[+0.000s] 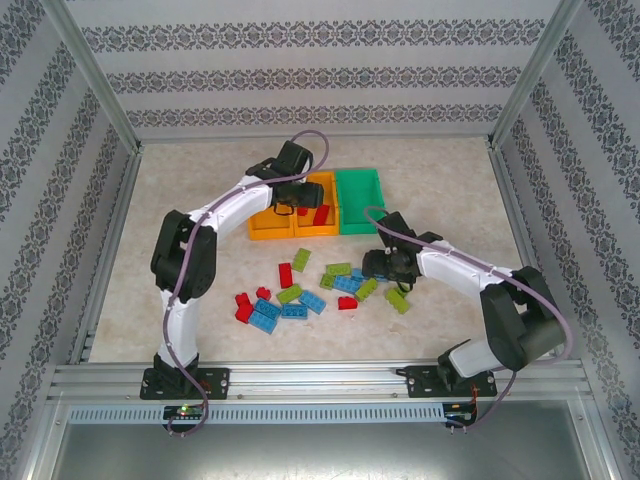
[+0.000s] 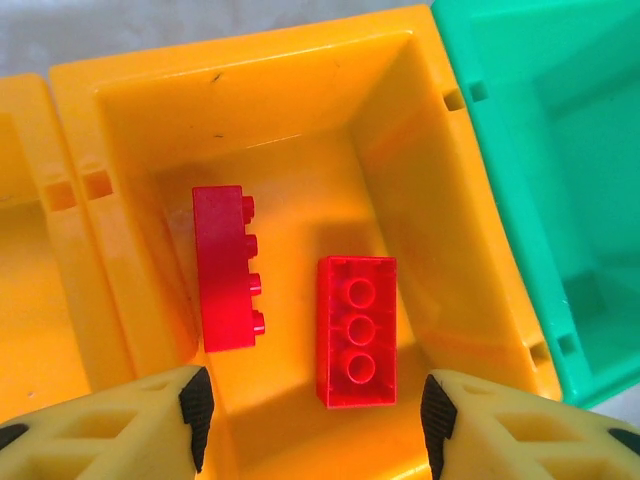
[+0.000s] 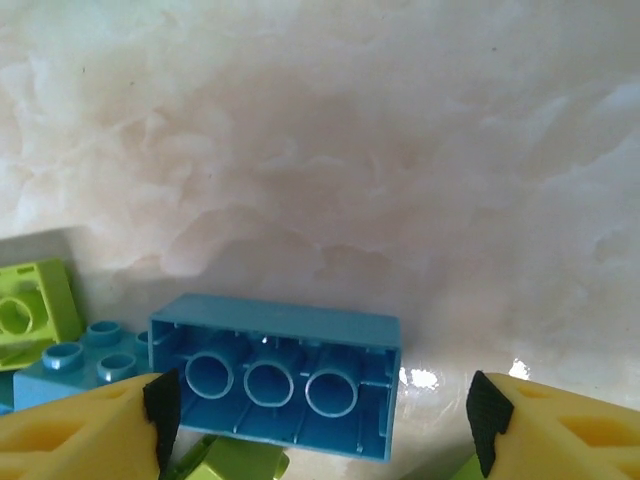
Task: Sort the legos into containers by color
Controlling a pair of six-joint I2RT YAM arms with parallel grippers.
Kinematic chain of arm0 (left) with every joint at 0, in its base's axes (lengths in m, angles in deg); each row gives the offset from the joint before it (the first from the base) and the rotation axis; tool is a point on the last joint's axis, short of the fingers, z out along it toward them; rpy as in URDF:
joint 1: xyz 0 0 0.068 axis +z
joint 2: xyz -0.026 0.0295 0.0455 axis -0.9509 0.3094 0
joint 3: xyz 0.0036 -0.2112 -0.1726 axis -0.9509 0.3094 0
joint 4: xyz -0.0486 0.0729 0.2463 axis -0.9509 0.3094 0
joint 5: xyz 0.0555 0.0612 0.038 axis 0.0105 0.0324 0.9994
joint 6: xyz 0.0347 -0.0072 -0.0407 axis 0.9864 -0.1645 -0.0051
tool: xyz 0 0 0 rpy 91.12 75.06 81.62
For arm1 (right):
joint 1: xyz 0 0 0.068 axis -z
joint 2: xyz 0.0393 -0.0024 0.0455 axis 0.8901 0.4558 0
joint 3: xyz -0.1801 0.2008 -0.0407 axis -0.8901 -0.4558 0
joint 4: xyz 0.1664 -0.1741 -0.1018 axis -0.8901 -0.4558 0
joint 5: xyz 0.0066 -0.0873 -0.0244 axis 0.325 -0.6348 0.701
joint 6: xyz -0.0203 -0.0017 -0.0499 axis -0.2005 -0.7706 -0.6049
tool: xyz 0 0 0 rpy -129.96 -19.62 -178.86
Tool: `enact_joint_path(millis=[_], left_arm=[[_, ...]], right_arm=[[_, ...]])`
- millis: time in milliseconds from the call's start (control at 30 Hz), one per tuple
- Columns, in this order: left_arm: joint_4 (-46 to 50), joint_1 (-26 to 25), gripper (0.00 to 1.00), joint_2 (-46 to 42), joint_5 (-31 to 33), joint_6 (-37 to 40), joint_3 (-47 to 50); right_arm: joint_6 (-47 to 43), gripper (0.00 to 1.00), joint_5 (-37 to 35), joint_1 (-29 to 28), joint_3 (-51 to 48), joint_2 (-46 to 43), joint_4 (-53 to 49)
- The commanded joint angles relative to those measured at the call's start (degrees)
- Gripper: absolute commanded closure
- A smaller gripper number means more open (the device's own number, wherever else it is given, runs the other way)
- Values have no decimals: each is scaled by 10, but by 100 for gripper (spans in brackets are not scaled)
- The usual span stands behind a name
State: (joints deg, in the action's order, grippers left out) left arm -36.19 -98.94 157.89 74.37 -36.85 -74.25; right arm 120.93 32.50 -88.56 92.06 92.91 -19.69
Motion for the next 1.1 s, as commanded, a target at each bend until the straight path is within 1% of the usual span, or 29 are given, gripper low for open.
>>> enact_joint_path(millis=[0,200,267,400,433,500,667,733,800,867,967,1067], left_arm=[[-7,-6,40,-40,3,-7,18],[-19,-6,40,-64,14,-8,51],[-20,-7,40,-69,16,-8,57],[-24,-6,40,-75,19,-10,66],[-24,-6,39,-76,19,-10,69],[-26,-6,40,-79,21,-11,72],[-31,-6,39,-90,25,-13,88],[-33,-7,39,-95,27,-12,95],[-34,-7,39,-99,30,-12,102],[-35,-6,39,-103,32,-12,107],[-36,-6,39,-109,36,-12,115],[-39,-6,39,-119,40,-13,125]], right_arm=[[6,27,11,13,7,21,0],[-4,42,-1,54,4,24,-15],[-10,44,-5,70,6,24,-18],[-21,43,-20,93,16,18,-25],[-23,42,-19,96,18,14,-24],[-33,37,-10,96,24,6,-24],[-59,22,-5,69,21,-18,-13],[-70,14,1,68,19,-14,-13],[-77,11,6,69,22,-1,-18],[-82,10,17,69,24,13,-14],[-89,9,12,69,35,40,-16],[-99,12,6,69,49,65,-15]])
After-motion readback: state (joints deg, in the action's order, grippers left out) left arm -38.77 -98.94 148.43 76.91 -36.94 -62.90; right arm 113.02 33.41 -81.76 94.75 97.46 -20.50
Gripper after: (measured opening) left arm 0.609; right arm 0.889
